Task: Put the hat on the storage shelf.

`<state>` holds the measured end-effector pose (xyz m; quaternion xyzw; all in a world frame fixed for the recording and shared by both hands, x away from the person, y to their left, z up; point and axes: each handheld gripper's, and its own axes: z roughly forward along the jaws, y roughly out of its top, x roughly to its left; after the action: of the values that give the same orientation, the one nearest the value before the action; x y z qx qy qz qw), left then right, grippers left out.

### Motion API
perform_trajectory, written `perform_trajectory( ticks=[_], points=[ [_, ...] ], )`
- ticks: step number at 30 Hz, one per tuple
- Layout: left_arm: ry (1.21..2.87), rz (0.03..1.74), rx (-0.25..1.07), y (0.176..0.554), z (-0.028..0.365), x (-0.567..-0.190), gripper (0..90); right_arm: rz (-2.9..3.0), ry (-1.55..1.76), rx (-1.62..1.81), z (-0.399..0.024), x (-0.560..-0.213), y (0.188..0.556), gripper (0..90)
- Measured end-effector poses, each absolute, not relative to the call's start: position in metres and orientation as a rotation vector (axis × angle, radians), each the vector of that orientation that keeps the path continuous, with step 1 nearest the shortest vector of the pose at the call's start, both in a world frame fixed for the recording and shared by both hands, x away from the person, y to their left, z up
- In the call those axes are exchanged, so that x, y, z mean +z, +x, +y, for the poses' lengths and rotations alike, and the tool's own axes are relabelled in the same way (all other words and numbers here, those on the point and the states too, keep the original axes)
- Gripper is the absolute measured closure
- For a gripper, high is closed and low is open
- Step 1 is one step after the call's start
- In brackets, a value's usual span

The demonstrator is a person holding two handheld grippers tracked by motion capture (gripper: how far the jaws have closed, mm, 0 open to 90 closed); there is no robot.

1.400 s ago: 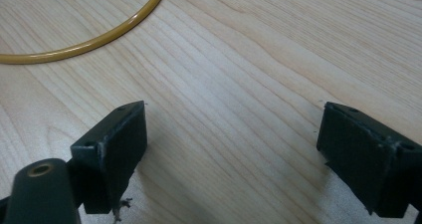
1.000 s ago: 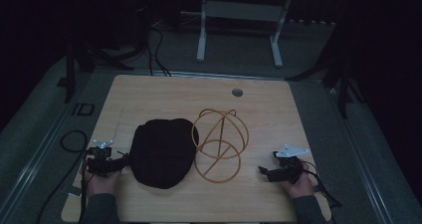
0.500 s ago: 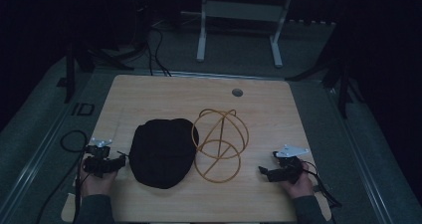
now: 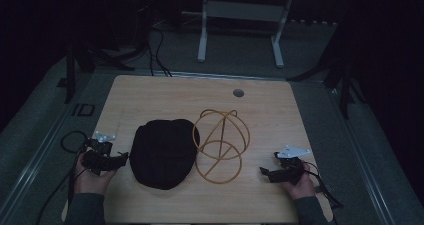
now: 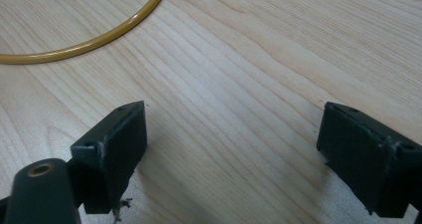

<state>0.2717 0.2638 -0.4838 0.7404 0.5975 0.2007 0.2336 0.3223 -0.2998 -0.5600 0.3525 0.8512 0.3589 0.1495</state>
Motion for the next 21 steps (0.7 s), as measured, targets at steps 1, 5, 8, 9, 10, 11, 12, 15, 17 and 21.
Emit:
perform_trajectory(
  ticks=[1, 5, 8, 9, 10, 11, 12, 15, 17, 21],
  points=[
    [2.045, 1.635, 0.541, 0.272, 0.263, -0.482, 37.7, 2.446, 1.013, 1.031, -0.300, -0.560, 0.322, 11.9],
    [2.084, 1.609, 0.500, 0.272, 0.257, -0.475, 37.5, 2.446, 1.013, 1.031, -0.300, -0.560, 0.322, 11.9],
    [2.114, 1.565, 0.465, 0.273, 0.252, -0.471, 36.6, 2.446, 1.013, 1.031, -0.300, -0.560, 0.322, 11.9],
    [2.122, 1.555, 0.460, 0.274, 0.251, -0.470, 36.0, 2.446, 1.012, 1.031, -0.300, -0.560, 0.322, 11.9],
    [2.133, 1.544, 0.456, 0.275, 0.249, -0.469, 35.9, 2.446, 1.013, 1.031, -0.300, -0.560, 0.322, 12.0],
    [2.140, 1.535, 0.453, 0.275, 0.248, -0.468, 35.9, 2.446, 1.013, 1.031, -0.300, -0.560, 0.322, 11.9],
    [2.148, 1.528, 0.453, 0.276, 0.246, -0.467, 35.9, 2.446, 1.012, 1.031, -0.300, -0.560, 0.322, 11.9],
    [2.166, 1.508, 0.444, 0.277, 0.243, -0.464, 35.5, 2.446, 1.013, 1.031, -0.300, -0.560, 0.322, 11.9],
    [2.176, 1.497, 0.437, 0.278, 0.241, -0.462, 35.0, 2.446, 1.012, 1.031, -0.300, -0.560, 0.322, 12.0],
    [2.185, 1.480, 0.420, 0.279, 0.237, -0.458, 33.6, 2.446, 1.013, 1.031, -0.300, -0.560, 0.322, 11.9]
  ],
)
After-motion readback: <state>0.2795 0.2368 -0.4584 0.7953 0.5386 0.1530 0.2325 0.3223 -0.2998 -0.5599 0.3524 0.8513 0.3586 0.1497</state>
